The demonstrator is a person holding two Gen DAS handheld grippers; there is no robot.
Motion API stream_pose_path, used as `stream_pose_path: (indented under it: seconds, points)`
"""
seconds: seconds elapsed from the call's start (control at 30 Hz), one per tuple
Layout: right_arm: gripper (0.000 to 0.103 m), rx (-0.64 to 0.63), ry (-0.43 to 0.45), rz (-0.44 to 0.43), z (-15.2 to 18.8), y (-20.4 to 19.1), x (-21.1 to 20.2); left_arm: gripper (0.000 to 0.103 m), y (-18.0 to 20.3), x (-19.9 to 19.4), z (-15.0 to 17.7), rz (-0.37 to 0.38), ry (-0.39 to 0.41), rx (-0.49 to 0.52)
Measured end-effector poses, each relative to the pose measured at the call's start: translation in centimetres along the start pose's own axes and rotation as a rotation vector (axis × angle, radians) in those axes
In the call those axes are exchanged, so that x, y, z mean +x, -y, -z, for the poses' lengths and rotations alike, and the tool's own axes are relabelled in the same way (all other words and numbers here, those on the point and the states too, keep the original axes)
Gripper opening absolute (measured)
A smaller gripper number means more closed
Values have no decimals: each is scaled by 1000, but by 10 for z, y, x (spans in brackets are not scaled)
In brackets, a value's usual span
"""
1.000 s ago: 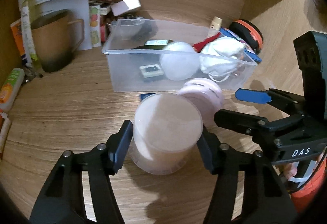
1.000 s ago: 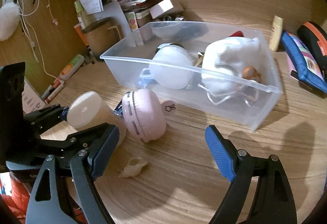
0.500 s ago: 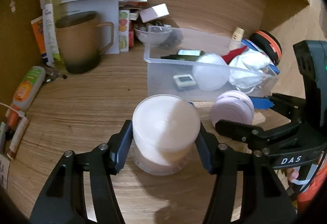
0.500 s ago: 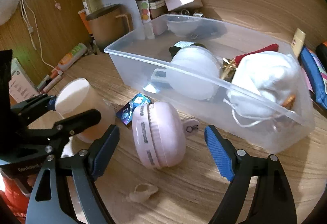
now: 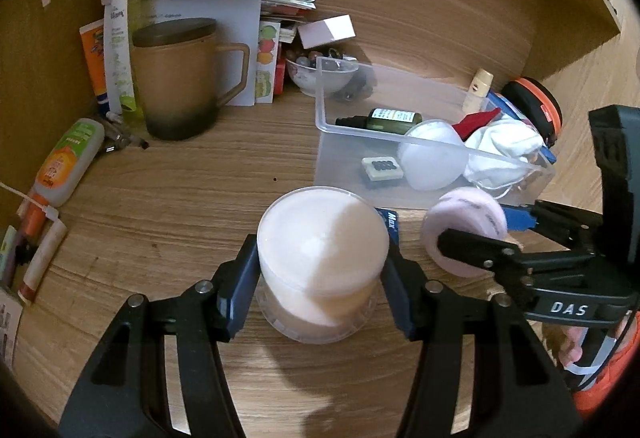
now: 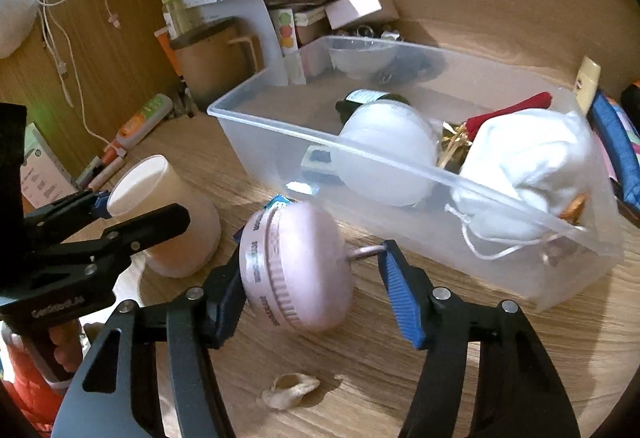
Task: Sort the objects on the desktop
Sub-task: 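Grasp the white cylinder with the left gripper while the right gripper grasps the pink compact, then carry the white cylinder into the box left while the right carries the pink compact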
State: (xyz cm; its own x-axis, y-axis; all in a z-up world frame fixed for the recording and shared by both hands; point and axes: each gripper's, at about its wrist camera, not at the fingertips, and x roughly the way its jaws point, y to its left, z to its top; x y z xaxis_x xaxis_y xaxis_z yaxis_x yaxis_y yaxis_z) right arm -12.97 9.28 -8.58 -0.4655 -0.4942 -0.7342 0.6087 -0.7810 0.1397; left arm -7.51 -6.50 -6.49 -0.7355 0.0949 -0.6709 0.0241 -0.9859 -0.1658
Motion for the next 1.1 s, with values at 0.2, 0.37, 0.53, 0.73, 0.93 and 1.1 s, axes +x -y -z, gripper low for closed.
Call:
stream_pose_path:
  seconds: [0.2,0.37,0.53,0.73,0.93,1.1]
  points:
    - [59,15,44,8,0,2,-16,57,2,-9,-2,-10,26,-1]
    - [59,20,88,15,-1,2,-36,57,7,-20,-8,-13,56,8]
    - [59,27,131,28,-2,4,-55,57,12,-28,-15,-27,85,24]
    - [59,53,186,31,-3,11,-76,57,18,-35,-26,-15,110,37]
    - [59,76,240,28,-8,18,-96,57,25,-45,-42,6,146,52]
    - [59,81,283,43,-15,23,-111,57,30,-45,-54,29,155,61]
